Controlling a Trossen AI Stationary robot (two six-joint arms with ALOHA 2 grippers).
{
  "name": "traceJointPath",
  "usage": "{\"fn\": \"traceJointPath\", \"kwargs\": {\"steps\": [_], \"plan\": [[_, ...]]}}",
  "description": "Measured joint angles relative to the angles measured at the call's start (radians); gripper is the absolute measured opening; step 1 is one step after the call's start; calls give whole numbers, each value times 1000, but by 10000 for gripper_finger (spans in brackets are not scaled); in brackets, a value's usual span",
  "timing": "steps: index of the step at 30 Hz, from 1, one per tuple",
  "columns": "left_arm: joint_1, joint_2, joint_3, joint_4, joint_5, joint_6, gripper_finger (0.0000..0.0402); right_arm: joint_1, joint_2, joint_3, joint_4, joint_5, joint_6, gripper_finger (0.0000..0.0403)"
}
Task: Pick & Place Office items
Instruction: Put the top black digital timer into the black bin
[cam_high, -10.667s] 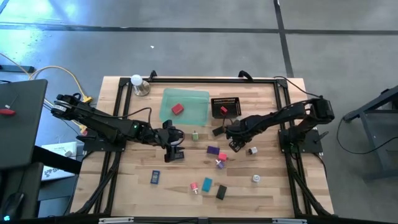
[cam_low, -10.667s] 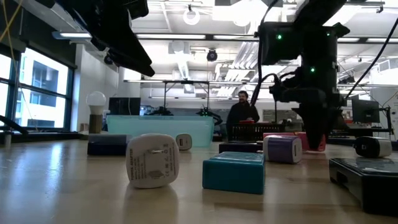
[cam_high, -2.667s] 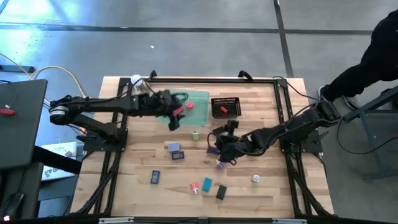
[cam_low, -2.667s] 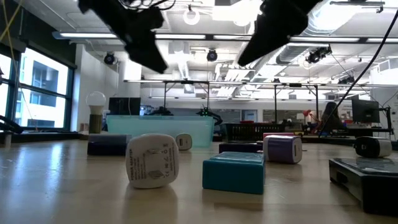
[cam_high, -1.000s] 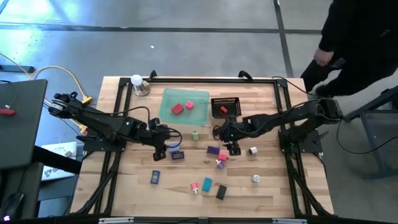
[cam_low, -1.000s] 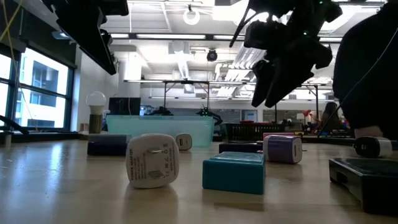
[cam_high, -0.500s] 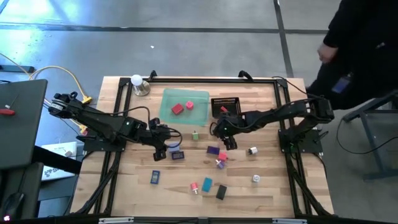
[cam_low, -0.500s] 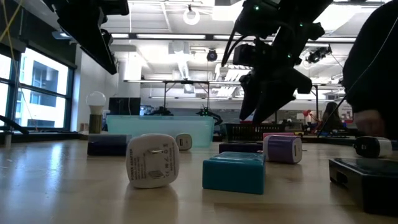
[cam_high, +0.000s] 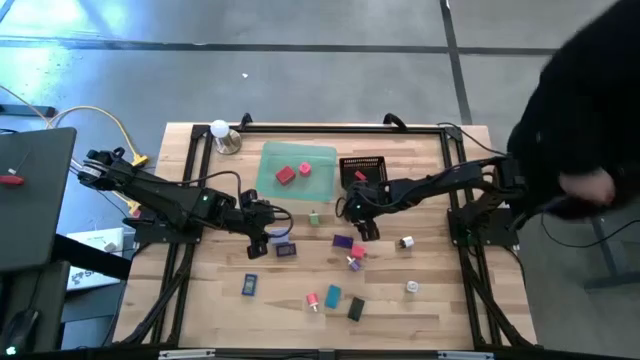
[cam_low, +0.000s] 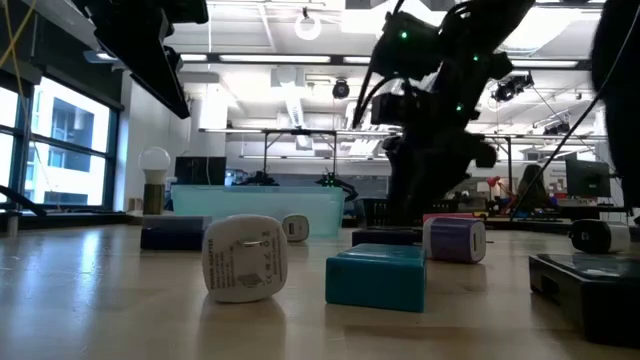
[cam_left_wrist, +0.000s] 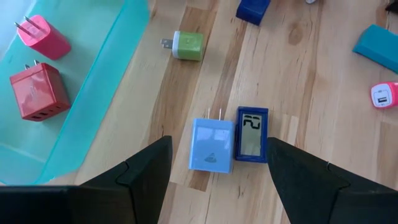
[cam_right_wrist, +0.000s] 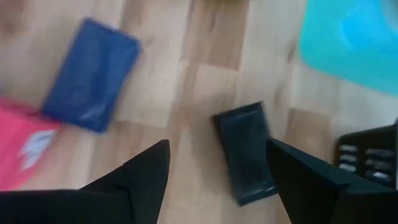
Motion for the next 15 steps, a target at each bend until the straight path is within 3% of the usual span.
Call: {"fn": "traceJointPath", "kwargs": {"steps": [15], "plan": [[0, 0, 0, 9, 0, 14, 250, -31, 86, 3, 55, 32, -67, 254]]}}
